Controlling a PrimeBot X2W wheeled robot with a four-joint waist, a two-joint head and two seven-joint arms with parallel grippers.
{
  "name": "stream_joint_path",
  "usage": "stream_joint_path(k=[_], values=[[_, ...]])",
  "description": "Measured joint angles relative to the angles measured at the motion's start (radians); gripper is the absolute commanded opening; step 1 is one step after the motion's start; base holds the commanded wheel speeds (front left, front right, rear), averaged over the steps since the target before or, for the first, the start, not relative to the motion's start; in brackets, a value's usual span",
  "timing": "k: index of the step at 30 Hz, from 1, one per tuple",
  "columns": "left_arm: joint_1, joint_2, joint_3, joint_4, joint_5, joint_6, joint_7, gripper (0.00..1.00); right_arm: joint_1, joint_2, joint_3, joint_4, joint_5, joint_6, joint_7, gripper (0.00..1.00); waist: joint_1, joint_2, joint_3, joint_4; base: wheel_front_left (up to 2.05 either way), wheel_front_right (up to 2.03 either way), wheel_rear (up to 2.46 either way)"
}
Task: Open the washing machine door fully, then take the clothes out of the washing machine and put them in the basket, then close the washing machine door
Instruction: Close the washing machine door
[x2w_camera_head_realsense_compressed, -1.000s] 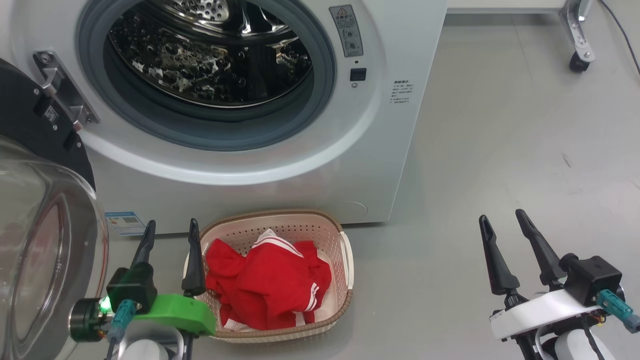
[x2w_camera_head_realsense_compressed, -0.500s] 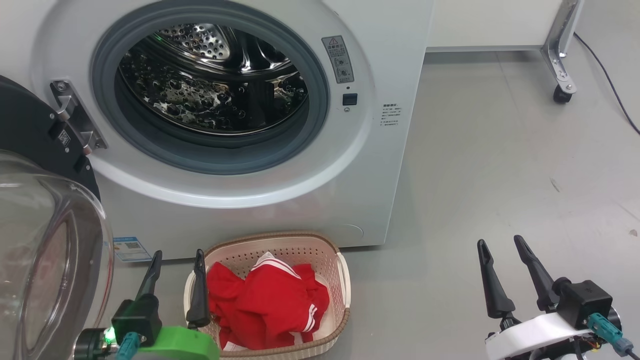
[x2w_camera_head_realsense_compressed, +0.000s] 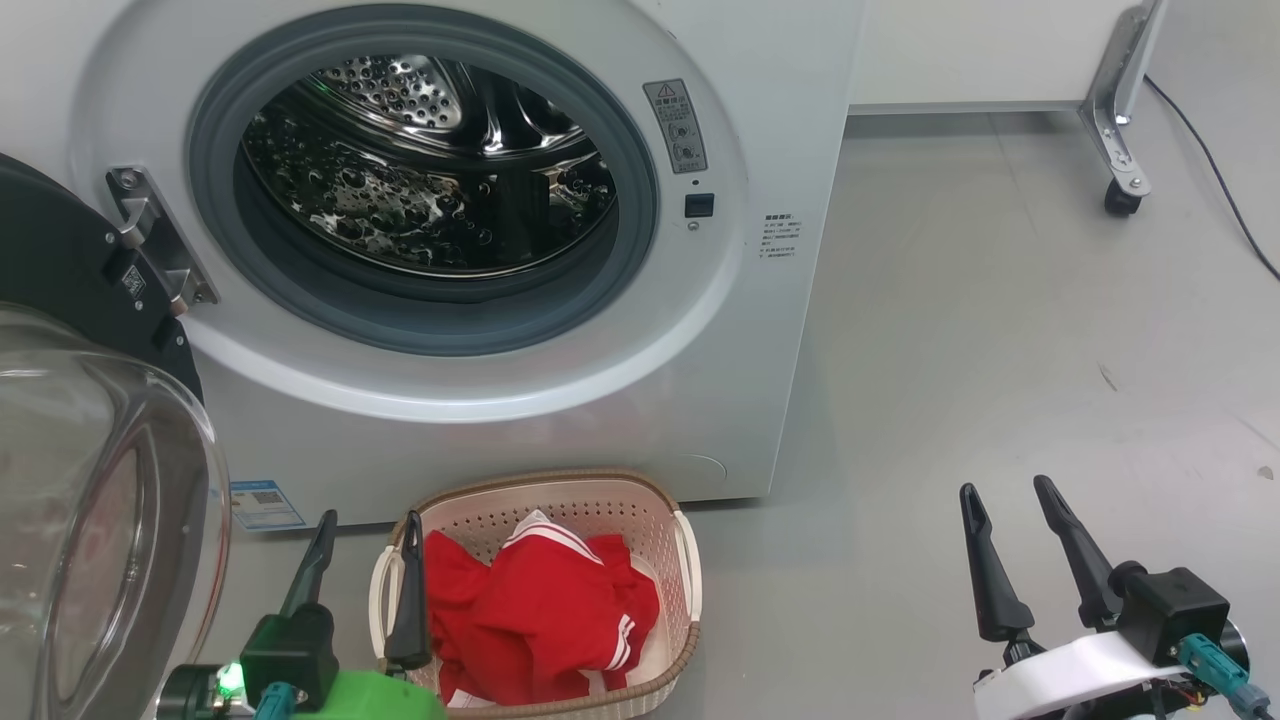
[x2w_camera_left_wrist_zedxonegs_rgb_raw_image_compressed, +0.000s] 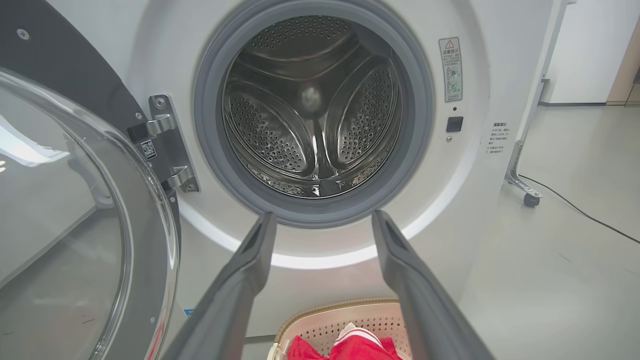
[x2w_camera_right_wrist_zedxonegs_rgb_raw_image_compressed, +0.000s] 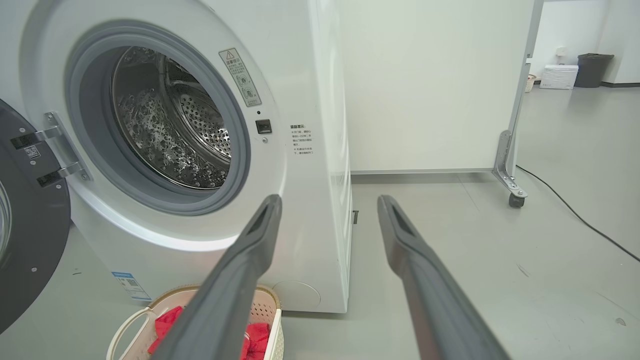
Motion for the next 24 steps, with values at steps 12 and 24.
stream_joint_path(k=[12,24], values=[[0.030,0.003,-0.005,-0.010,0.002,0.000,0.000,1.00,0.019,0.008,-0.002,-0.003,-0.008,0.000,0.000,1.00,0.0000,0.0000,-0.013,0.007,0.00,0.00,0.00],[0.032,0.004,-0.012,-0.020,0.011,0.000,0.000,1.00,0.019,0.013,-0.006,-0.004,-0.016,-0.001,0.000,1.00,0.0000,0.0000,-0.016,0.008,-0.17,0.17,0.00]])
